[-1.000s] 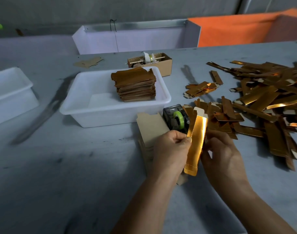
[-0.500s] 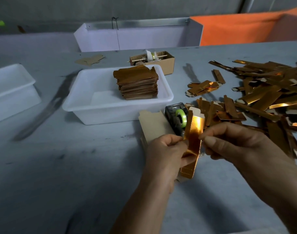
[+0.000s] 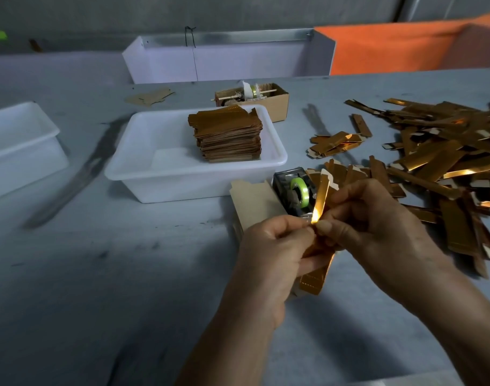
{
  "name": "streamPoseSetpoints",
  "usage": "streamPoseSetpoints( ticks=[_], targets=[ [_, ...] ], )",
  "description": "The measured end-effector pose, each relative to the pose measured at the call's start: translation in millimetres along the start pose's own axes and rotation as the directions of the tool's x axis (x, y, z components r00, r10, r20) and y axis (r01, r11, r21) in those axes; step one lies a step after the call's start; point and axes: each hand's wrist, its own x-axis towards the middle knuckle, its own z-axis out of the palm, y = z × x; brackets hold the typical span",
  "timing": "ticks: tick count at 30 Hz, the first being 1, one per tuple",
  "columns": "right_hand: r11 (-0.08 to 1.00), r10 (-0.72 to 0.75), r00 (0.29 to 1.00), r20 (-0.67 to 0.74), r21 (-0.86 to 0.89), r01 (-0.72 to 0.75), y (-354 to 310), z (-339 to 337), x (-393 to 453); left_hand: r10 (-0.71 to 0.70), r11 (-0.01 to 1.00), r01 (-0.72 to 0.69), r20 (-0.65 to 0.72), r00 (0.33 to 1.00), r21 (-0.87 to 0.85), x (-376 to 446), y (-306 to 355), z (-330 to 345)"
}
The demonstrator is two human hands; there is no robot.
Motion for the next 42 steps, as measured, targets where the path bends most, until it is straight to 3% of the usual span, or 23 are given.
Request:
streamPoseSetpoints(
  ticks=[6,10,13,15,18,21,23,25,27,29,33,42],
  targets=[
    [0.99,-0.002,1.0,0.006,-0.142,0.003,-3.8,3.0,-1.0,0.02,0.999,-0.02,0.0,1.0,0.035,-1.4,-1.9,-2.1],
    [0.963,-0.032,0.999,-0.04,-0.268,0.02,-5.2,6.7,-3.3,0.048,0.998,-0.045,-0.077,0.996,0.047,-1.0,-9.7,2.1],
    [0.925,-0.05,0.997,-0.061,-0.379,0.023,-7.4,9.4,-5.2,0.114,0.984,-0.089,-0.156,0.981,0.157,-2.4,-14.3,9.0],
    [0.899,-0.052,0.995,-0.082,-0.438,0.011,-8.6,10.7,-6.4,0.229,0.944,-0.166,-0.203,0.952,0.283,-5.2,-18.7,14.0],
    [0.898,-0.007,0.994,-0.11,-0.438,-0.043,-9.1,10.1,-6.7,0.447,0.8,-0.284,-0.21,0.87,0.528,-9.2,-26.3,19.7],
    [0.894,0.008,0.993,-0.117,-0.444,-0.06,-8.0,8.7,-7.8,0.579,0.724,-0.361,-0.234,0.781,0.587,-11.5,-28.3,17.7],
    [0.88,-0.046,0.993,-0.108,-0.475,-0.011,-5.7,6.7,-9.4,0.583,0.742,-0.379,-0.252,0.773,0.553,-11.9,-25.6,14.3],
    [0.915,-0.058,0.993,-0.107,-0.403,0.01,-0.6,5.4,-10.5,0.528,0.797,-0.364,-0.264,0.807,0.482,-12.9,-21.6,12.5],
    [0.992,0.065,0.995,-0.073,-0.104,-0.073,1.5,4.8,-10.2,0.499,0.821,-0.354,-0.26,0.827,0.448,-13.7,-19.3,12.7],
    [0.974,0.172,0.984,0.047,0.141,-0.177,4.7,5.5,-9.5,0.492,0.82,-0.35,-0.245,0.836,0.454,-14.9,-18.7,13.5],
    [0.896,0.2,0.965,0.172,0.367,-0.251,4.2,9.0,-8.8,0.461,0.829,-0.327,-0.224,0.859,0.454,-17.0,-16.9,13.4],
    [0.893,0.186,0.95,0.253,0.36,-0.27,4.6,4.6,-6.1,0.34,0.907,-0.254,-0.227,0.913,0.335,-17.2,-14.2,9.0]
  ],
)
